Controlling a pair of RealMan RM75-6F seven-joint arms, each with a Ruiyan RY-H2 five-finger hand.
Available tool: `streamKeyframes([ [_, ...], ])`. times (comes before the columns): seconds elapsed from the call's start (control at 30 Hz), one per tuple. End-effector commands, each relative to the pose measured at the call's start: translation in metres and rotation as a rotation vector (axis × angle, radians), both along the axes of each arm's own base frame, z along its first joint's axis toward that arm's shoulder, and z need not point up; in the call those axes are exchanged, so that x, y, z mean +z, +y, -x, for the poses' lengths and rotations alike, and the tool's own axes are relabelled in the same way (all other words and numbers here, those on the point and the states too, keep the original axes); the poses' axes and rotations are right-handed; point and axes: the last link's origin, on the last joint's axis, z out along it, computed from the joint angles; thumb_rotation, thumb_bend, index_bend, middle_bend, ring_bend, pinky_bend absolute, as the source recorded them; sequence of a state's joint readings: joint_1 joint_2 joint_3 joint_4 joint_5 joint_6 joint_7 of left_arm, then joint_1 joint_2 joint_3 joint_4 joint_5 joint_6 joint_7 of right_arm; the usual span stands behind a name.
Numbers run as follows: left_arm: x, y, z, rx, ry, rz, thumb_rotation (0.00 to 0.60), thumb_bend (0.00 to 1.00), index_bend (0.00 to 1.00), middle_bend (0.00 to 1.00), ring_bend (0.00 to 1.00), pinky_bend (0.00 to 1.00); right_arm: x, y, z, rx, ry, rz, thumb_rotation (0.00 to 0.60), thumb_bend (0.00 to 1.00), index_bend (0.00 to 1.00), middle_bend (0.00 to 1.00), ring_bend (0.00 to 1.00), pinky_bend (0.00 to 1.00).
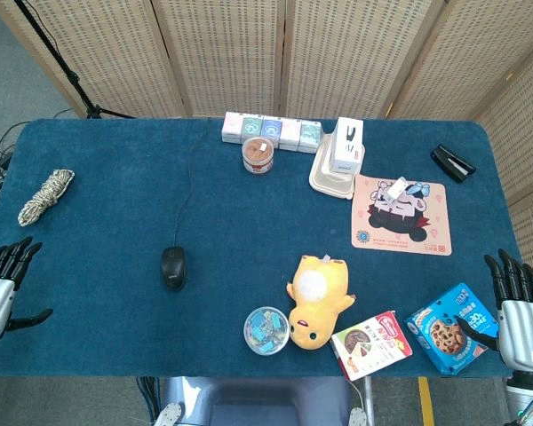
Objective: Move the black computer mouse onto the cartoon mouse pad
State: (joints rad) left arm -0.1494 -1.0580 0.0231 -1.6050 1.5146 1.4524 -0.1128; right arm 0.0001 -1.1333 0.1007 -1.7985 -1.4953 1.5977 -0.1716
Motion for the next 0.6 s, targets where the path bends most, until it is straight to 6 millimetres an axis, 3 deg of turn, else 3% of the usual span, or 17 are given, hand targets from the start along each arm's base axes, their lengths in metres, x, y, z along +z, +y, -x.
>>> streamKeyframes([
  [0.03,0.002,-0.001,0.001,0.003,-0.004,-0.008,0.6,0.0,0.0,0.0,0.0,0.0,-0.001,0.0,0.0,0.001,0.001,-0.005,0.6,0.0,0.0,0.0,0.0,0.0],
  [0.4,0.001,0.0,-0.003,-0.056,0.02,0.013,0.6,0.0,0.0,0.0,0.0,0.0,0.0,-0.001,0.0,-0.006,-0.004,-0.003,0.6,0.0,0.0,0.0,0.0,0.0],
  [0.53,-0.007,0.018,-0.009,-0.161,0.059,0.075,0.6,0.0,0.0,0.0,0.0,0.0,0.0,-0.004,0.003,-0.028,-0.004,0.001,0.6,0.0,0.0,0.0,0.0,0.0],
  [0.6,-0.02,0.039,-0.021,-0.343,0.165,0.157,0.6,0.0,0.0,0.0,0.0,0.0,0.001,-0.007,0.006,-0.047,-0.007,0.006,0.6,0.0,0.0,0.0,0.0,0.0],
])
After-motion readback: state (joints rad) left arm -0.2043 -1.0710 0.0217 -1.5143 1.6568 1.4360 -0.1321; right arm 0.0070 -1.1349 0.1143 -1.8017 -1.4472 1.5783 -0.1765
